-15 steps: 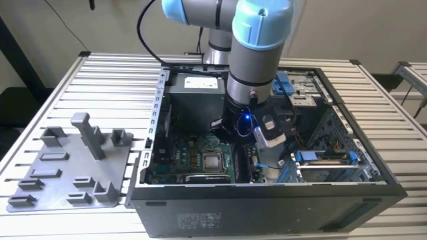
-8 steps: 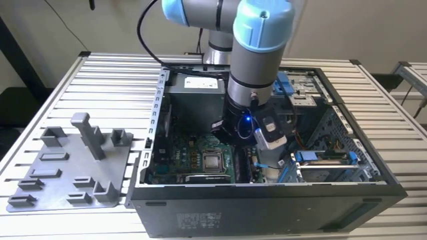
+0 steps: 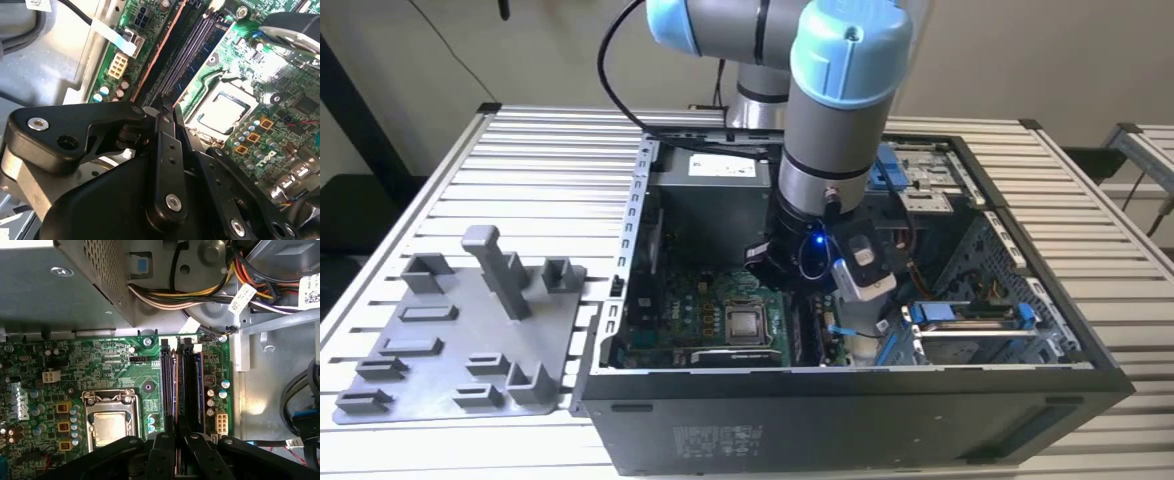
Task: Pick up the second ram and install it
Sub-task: 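Insert the second ram into the second slot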
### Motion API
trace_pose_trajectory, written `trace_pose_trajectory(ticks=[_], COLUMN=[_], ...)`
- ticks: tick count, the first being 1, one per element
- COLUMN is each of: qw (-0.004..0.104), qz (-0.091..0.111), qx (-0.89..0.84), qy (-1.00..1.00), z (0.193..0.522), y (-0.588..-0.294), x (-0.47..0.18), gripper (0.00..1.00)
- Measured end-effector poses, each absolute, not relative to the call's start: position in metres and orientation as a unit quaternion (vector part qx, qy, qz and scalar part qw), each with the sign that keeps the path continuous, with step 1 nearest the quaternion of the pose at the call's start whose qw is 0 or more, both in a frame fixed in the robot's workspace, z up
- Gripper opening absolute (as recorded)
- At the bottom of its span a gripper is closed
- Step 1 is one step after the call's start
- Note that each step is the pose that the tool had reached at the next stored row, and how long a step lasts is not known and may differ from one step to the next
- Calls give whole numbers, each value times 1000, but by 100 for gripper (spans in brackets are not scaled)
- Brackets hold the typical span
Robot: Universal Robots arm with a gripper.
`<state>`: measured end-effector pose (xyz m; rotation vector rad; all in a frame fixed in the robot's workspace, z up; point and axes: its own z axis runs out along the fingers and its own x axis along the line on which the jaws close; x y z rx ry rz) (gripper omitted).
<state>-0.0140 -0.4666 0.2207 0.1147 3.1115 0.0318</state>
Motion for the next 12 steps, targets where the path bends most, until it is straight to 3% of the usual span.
trace_pose_trajectory(ticks=[12], qw=[14], qz=[10], qx=[37], qy=[999], z=[217], y=[-466], x=[-15], gripper=[14])
